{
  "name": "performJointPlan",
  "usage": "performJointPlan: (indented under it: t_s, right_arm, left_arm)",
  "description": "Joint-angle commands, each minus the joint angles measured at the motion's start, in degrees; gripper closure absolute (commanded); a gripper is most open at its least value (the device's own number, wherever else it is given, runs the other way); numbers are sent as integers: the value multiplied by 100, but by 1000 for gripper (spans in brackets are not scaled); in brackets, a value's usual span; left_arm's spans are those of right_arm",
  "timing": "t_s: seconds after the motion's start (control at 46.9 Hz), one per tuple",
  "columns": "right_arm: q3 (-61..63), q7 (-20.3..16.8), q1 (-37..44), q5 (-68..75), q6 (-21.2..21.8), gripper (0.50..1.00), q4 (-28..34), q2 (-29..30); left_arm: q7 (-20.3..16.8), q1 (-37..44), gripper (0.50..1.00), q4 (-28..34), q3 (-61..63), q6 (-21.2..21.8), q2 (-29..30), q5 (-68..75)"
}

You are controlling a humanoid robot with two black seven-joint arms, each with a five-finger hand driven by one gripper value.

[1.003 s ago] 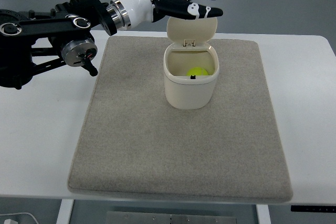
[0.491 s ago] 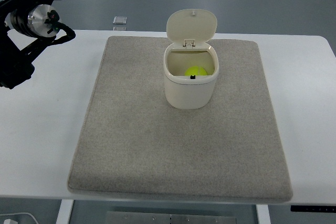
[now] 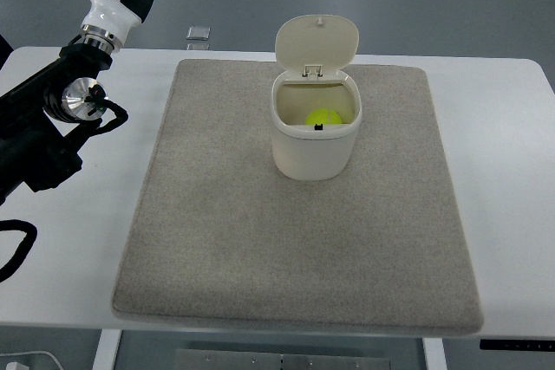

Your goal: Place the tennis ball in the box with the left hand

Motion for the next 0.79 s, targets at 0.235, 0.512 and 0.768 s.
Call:
performJointPlan:
  t_s: [0.235,0.512,0.768]
  right_arm:
    - [-6,-1,0,0,-3,562,0,0]
    - [-6,8,0,0,-3,562,0,0]
    - [3,-1,0,0,-3,562,0,0]
  left_arm:
    - [-1,139,609,1042,-314,-356,-453,-71]
    - [-1,175,555,1148,-358,-356,-444,-239]
    - [-1,201,510,1200,-306,-356,-374,-230]
